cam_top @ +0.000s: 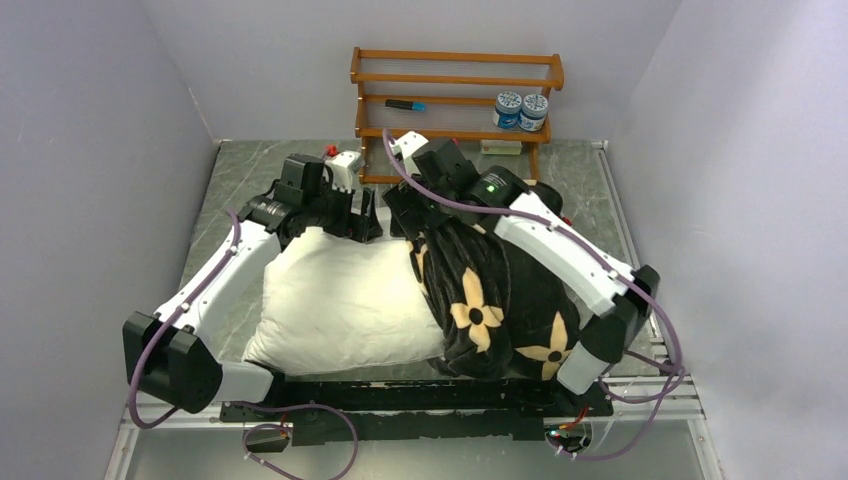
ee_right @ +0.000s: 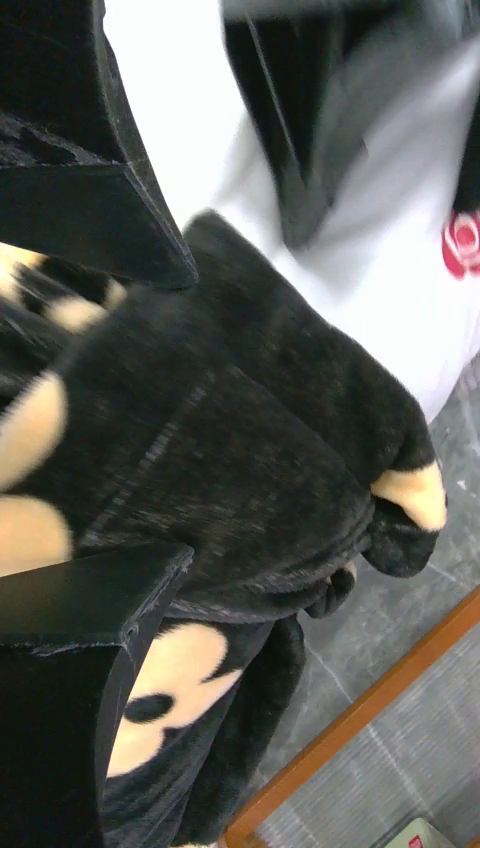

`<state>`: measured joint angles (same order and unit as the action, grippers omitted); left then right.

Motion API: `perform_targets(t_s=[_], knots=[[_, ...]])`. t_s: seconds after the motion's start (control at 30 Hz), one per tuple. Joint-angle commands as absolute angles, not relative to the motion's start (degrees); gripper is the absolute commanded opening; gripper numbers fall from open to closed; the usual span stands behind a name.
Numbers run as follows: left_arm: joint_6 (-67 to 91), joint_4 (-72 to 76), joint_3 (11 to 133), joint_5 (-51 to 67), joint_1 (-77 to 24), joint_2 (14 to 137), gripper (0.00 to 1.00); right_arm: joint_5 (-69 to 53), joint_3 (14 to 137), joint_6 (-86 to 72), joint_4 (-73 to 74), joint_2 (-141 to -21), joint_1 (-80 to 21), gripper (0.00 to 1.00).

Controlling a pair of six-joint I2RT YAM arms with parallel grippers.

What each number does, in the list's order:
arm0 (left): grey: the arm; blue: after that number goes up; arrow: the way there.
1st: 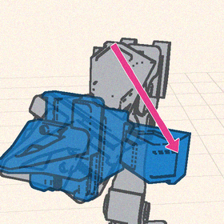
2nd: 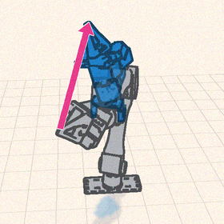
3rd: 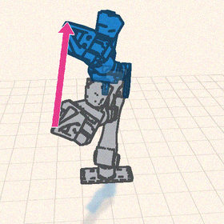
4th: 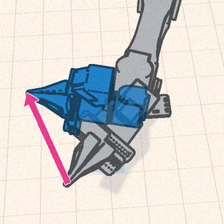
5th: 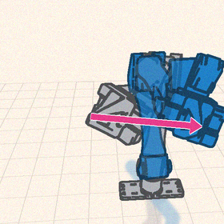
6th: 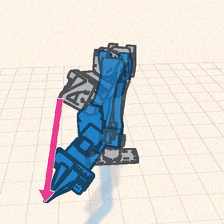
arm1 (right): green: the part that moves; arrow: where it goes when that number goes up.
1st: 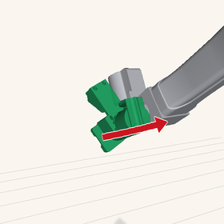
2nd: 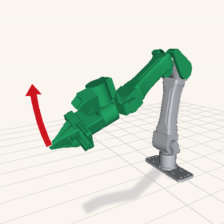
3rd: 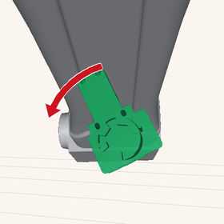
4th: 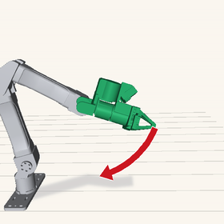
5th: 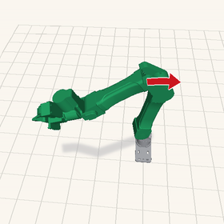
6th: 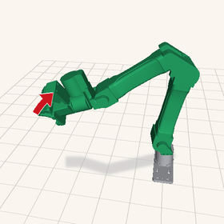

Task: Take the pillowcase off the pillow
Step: Remove the pillow from the pillowcase.

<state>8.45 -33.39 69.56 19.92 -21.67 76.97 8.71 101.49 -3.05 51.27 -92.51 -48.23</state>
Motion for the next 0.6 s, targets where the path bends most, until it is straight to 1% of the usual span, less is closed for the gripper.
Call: perform_targets(t_s=[0.0,0.17,0.2,0.3,0.37,0.43,0.47,0.5,0.53,0.57], knots=[[8.84,-39.41,67.09,22.63,-22.13,74.05,0.95,6.30,105.04,-0.44,49.14,-96.49,-44.66,1.00],[9.57,-39.72,65.31,23.70,-22.39,72.24,0.95,5.44,102.40,-0.44,50.50,-99.87,-41.99,0.98],[9.58,-39.91,65.07,23.87,-22.49,72.01,0.95,5.67,101.79,-0.44,51.05,-100.19,-41.38,0.96],[9.30,-40.61,64.55,23.99,-22.67,71.44,0.95,8.35,100.13,-0.44,52.34,-100.34,-39.93,0.82],[8.84,-41.10,64.43,23.91,-22.68,71.08,0.95,9.74,98.82,-0.44,53.00,-99.87,-38.91,0.70],[8.47,-41.66,64.59,24.14,-22.68,70.78,0.95,11.52,97.90,-0.44,53.52,-99.20,-38.40,0.53],[8.31,-41.86,64.80,24.43,-22.68,70.61,0.95,12.29,97.52,-0.44,53.79,-98.83,-38.33,0.41],[8.27,-41.98,65.03,24.63,-22.68,70.43,0.95,13.16,97.44,-0.44,53.87,-98.34,-38.26,0.27],[8.26,-42.03,65.30,24.69,-22.68,70.28,0.95,13.53,97.49,-0.48,53.91,-97.76,-38.39,0.14],[8.24,-41.83,65.68,24.35,-22.68,70.05,0.95,13.21,97.30,0.80,53.28,-96.76,-38.39,0.04]])
